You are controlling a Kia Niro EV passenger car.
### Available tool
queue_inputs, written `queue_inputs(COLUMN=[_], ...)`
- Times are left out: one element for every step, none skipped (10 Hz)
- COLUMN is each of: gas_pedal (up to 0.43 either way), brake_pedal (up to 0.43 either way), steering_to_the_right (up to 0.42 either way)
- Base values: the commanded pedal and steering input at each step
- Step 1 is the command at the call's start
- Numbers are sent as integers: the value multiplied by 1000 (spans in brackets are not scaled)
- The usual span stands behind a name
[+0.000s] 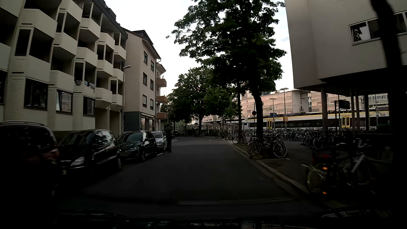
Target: Follow the waypoints while adhering to traffic rules and regulations
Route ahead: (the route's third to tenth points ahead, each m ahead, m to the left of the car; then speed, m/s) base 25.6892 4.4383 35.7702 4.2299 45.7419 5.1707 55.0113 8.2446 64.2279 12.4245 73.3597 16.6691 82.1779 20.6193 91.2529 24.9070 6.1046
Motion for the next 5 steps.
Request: queue_inputs(gas_pedal=[47,47,47,47,47], brake_pedal=[0,0,0,0,0], steering_to_the_right=[5,4,3,3,3])
